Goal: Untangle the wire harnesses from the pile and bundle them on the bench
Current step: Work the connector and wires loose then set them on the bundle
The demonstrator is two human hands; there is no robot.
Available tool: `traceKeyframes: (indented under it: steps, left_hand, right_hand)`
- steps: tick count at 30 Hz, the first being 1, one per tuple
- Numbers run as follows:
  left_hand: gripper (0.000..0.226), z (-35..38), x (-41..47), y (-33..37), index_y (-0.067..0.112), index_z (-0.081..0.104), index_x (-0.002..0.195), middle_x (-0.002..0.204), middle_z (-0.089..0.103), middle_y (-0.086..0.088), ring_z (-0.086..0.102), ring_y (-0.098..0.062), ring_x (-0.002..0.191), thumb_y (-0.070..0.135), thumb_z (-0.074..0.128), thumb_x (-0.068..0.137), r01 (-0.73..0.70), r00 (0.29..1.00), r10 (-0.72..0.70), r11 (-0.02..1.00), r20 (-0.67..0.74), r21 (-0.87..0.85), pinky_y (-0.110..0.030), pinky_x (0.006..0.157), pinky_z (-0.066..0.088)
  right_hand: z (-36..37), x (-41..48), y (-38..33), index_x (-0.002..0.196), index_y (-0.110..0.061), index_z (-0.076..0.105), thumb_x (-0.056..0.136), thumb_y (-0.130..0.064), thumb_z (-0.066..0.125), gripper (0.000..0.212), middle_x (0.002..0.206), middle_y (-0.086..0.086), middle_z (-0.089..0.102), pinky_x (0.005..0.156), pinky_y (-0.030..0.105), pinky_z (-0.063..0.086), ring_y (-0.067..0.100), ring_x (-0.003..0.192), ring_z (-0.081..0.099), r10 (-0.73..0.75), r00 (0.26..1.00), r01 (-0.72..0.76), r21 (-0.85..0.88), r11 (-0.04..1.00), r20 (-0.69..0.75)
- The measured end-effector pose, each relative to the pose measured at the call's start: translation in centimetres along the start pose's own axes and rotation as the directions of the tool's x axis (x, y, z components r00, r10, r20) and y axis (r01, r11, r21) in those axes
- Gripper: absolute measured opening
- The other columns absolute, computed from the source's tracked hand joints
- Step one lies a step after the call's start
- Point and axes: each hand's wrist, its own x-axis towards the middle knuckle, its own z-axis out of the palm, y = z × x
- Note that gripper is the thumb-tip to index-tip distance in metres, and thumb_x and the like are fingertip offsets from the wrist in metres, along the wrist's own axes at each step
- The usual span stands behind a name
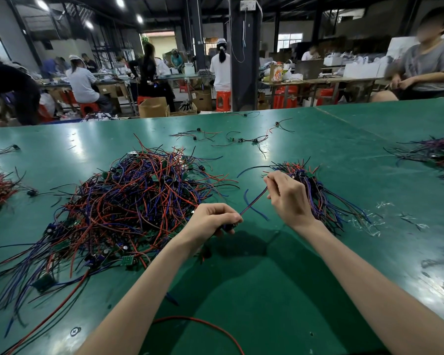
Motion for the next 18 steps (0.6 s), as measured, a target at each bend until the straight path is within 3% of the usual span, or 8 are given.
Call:
traceKeyframes:
  steps: [4, 6, 8, 10, 12, 15, 18]
  left_hand:
    - [0.018, -0.1, 0.1, -0.1, 0.012, 0.069, 0.071, 0.069, 0.066, 0.0, 0.059, -0.008, 0.052, 0.004, 0.063, 0.086, 0.017, 1.0, -0.017, 1.0, -0.012, -0.001, -0.018, 0.049, 0.036]
    - [0.019, -0.1, 0.1, -0.1, 0.012, 0.069, 0.07, 0.073, 0.067, -0.003, 0.059, -0.007, 0.051, 0.005, 0.063, 0.086, 0.024, 1.0, -0.023, 1.0, -0.021, 0.001, -0.018, 0.049, 0.036]
    - [0.02, -0.2, 0.1, -0.2, 0.014, 0.07, 0.07, 0.075, 0.067, -0.004, 0.06, -0.007, 0.052, 0.006, 0.064, 0.086, 0.026, 0.999, -0.026, 1.0, -0.027, 0.013, -0.017, 0.049, 0.036]
    - [0.02, -0.3, 0.2, -0.2, 0.016, 0.071, 0.069, 0.076, 0.068, -0.003, 0.06, -0.007, 0.054, 0.007, 0.064, 0.086, 0.029, 0.999, -0.029, 0.999, -0.031, 0.024, -0.017, 0.049, 0.036]
    - [0.02, -0.3, 0.2, -0.2, 0.017, 0.071, 0.07, 0.075, 0.069, -0.001, 0.06, -0.007, 0.054, 0.008, 0.064, 0.086, 0.032, 0.999, -0.032, 0.999, -0.029, 0.03, -0.017, 0.051, 0.037]
    - [0.018, -0.3, 0.2, -0.2, 0.016, 0.071, 0.071, 0.074, 0.07, 0.002, 0.06, -0.007, 0.055, 0.008, 0.064, 0.087, 0.036, 0.999, -0.036, 0.999, -0.022, 0.023, -0.017, 0.051, 0.037]
    - [0.018, -0.2, 0.2, -0.2, 0.015, 0.071, 0.072, 0.073, 0.07, 0.004, 0.06, -0.007, 0.055, 0.009, 0.064, 0.087, 0.037, 0.999, -0.037, 0.999, -0.016, 0.023, -0.017, 0.051, 0.037]
  right_hand:
    - [0.0, 0.1, 0.1, 0.079, 0.006, 0.062, 0.085, 0.001, 0.063, 0.008, 0.064, 0.016, 0.062, 0.046, 0.035, 0.048, 0.033, 0.051, 0.059, -0.085, 0.996, 0.084, -0.05, 0.995, -0.024]
    - [0.1, 0.0, -0.1, 0.078, 0.005, 0.062, 0.088, -0.002, 0.062, 0.012, 0.061, 0.015, 0.062, 0.047, 0.034, 0.048, 0.032, 0.048, 0.059, 0.042, 0.999, -0.042, 0.023, 0.999, -0.025]
    - [0.3, 0.1, -0.4, 0.075, 0.0, 0.062, 0.091, -0.01, 0.061, 0.018, 0.059, 0.01, 0.064, 0.042, 0.028, 0.044, 0.02, 0.04, 0.058, 0.312, 0.95, -0.307, 0.192, 0.932, 0.004]
    - [0.3, 0.5, -0.6, 0.073, -0.003, 0.062, 0.091, -0.014, 0.061, 0.021, 0.06, 0.005, 0.067, 0.032, 0.021, 0.034, 0.011, 0.033, 0.052, 0.576, 0.808, -0.57, 0.415, 0.709, 0.125]
    - [0.1, 1.1, -0.6, 0.073, -0.002, 0.062, 0.089, -0.011, 0.062, 0.019, 0.056, 0.003, 0.067, 0.029, 0.016, 0.026, 0.008, 0.03, 0.046, 0.734, 0.613, -0.72, 0.588, 0.368, 0.292]
    - [-0.3, 1.6, -0.7, 0.072, 0.0, 0.058, 0.089, -0.003, 0.059, 0.017, 0.053, 0.008, 0.063, 0.026, 0.015, 0.02, 0.004, 0.028, 0.036, 0.762, 0.374, -0.742, 0.664, -0.098, 0.529]
    - [-0.4, 1.5, -0.7, 0.07, -0.004, 0.05, 0.092, -0.003, 0.053, 0.022, 0.049, 0.006, 0.061, 0.024, 0.012, 0.018, 0.002, 0.026, 0.034, 0.684, 0.266, -0.71, 0.618, -0.338, 0.679]
